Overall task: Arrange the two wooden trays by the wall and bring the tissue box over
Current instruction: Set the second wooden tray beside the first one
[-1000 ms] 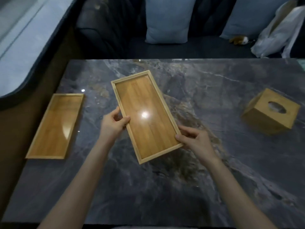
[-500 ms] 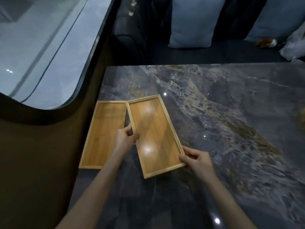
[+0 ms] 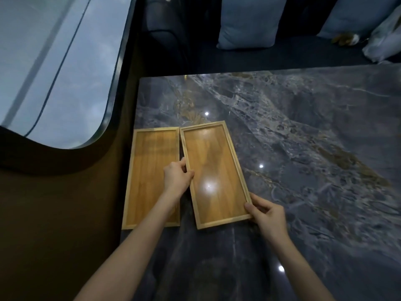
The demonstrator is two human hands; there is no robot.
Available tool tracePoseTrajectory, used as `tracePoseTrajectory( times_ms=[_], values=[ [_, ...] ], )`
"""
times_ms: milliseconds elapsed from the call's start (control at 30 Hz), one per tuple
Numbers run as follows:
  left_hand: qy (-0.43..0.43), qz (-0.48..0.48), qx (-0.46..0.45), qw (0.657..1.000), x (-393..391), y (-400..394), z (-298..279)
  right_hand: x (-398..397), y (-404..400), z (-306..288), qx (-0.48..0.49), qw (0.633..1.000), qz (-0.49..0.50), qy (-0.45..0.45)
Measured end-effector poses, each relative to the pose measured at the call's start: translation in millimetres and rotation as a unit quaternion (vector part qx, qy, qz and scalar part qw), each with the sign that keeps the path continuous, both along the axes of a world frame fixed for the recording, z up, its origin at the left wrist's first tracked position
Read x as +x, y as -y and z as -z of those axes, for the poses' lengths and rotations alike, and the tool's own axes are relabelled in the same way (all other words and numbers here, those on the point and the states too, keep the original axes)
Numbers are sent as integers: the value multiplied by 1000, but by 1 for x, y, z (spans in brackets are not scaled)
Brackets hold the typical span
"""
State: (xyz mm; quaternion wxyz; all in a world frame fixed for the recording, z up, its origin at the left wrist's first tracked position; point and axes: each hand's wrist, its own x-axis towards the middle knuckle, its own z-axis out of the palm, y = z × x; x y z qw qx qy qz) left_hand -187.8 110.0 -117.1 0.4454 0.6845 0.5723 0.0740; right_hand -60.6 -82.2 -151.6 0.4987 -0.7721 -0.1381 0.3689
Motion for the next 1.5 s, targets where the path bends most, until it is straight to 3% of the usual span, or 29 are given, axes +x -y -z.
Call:
tracePoseTrajectory(
  times_ms=[267, 433, 833, 933, 1167, 1333, 1500],
  values=[
    [-85, 55, 75, 992, 6, -11, 7, -10, -11, 0, -7, 1000, 1, 19],
    [-161, 109, 117, 974, 11, -14, 7, -12, -16, 4, -44, 994, -22, 97],
    [-219, 191, 148, 945, 15, -8, -1, -17, -20, 12, -84, 980, -49, 171],
    [-206, 187, 126, 952, 14, -8, -3, -18, -20, 11, -89, 974, -59, 200],
    [-135, 157, -41, 978, -6, 12, -15, -19, -20, 5, -106, 961, -106, 232],
    [-28, 103, 70, 992, -55, 56, -12, -19, -18, 2, -112, 957, -132, 234],
    [-41, 98, 145, 984, -98, 87, 27, -23, -17, 2, -113, 955, -134, 241]
  ],
)
